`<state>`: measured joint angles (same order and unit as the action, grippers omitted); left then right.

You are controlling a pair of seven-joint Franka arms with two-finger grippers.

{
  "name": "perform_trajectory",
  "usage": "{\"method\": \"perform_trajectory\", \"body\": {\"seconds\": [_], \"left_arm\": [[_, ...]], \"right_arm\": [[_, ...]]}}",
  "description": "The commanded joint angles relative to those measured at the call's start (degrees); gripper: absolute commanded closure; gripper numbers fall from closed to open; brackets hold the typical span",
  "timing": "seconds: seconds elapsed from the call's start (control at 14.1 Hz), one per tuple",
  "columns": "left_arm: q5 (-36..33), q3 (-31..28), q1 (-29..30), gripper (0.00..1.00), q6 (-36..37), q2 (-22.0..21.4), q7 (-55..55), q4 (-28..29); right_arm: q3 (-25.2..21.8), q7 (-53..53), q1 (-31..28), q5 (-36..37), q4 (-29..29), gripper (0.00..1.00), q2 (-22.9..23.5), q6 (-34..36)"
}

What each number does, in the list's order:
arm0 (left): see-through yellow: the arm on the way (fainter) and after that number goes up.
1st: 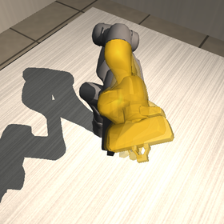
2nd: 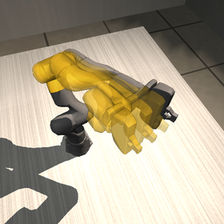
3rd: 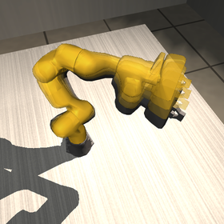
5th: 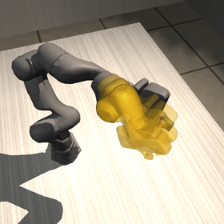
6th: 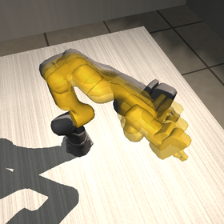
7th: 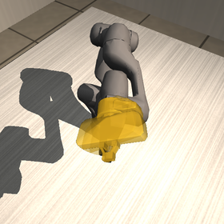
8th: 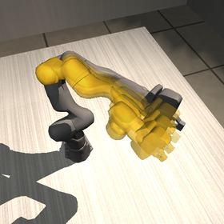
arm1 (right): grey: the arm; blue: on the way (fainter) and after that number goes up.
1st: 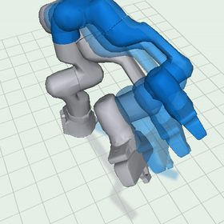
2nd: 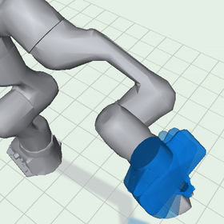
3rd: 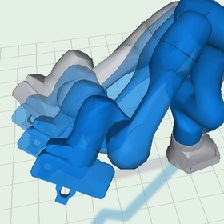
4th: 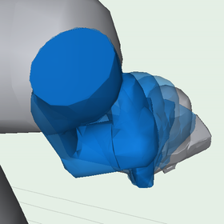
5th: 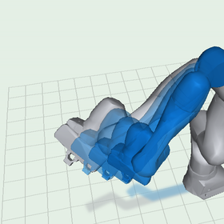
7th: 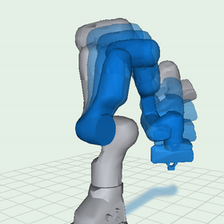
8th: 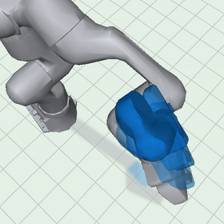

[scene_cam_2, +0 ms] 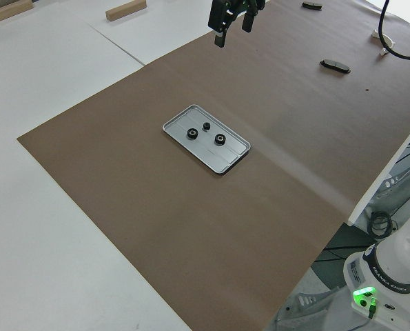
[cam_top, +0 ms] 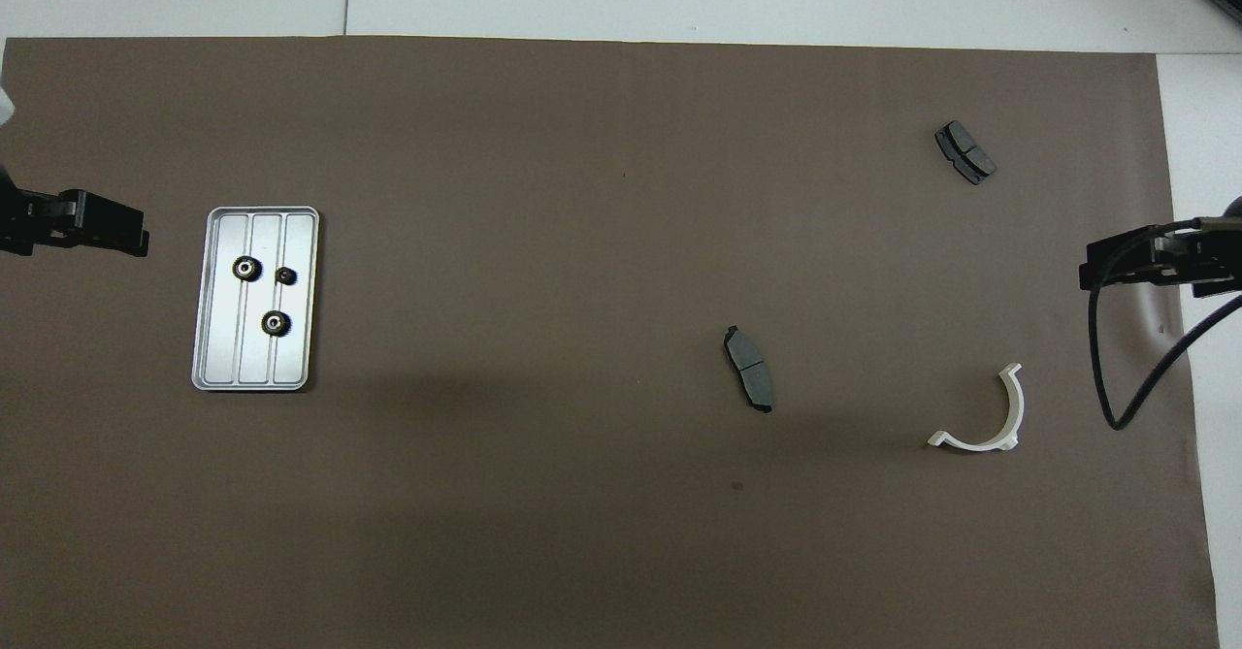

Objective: Place bearing gear from tray to pile
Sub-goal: 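Reach the left gripper down to a black gear in the tray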

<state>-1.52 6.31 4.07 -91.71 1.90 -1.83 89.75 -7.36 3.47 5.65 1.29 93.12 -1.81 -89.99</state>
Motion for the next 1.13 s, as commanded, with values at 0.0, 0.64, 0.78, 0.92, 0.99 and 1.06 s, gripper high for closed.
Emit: {"method": "perform_trajectory", "body": {"seconds": [0.0, 0.64, 0.78, 0.92, 0.99, 1.06], "left_arm": [[0.7, -0.4, -0.3, 0.0, -1.4, -3.2, -0.8, 4.6], [3.0, -0.2, 0.4, 0.0, -17.1, -1.8, -0.8, 14.3], [4.2, -0.2, 0.3, 0.0, -20.9, 1.9, -0.6, 14.2], [4.2, -0.2, 0.5, 0.0, -25.0, 5.7, -0.6, 14.1], [4.2, -0.2, 0.6, 0.0, -27.2, 7.3, -0.5, 14.3], [4.2, -0.3, 0.7, 0.0, -28.5, 9.0, -0.5, 14.3]], "right_arm": [[0.2, 0.8, -0.1, -1.2, 1.6, 0.0, -1.5, -0.2], [0.2, 0.8, -0.1, -1.2, 1.6, 0.0, -1.5, -0.2], [0.1, 0.8, -0.1, -1.2, 1.6, 0.0, -1.5, -0.2], [0.1, 0.8, -0.1, -1.2, 1.6, 0.0, -1.5, -0.2], [0.2, 0.8, -0.1, -1.2, 1.6, 0.0, -1.5, -0.2], [0.2, 0.8, -0.1, -1.2, 1.6, 0.0, -1.5, -0.2]]}}
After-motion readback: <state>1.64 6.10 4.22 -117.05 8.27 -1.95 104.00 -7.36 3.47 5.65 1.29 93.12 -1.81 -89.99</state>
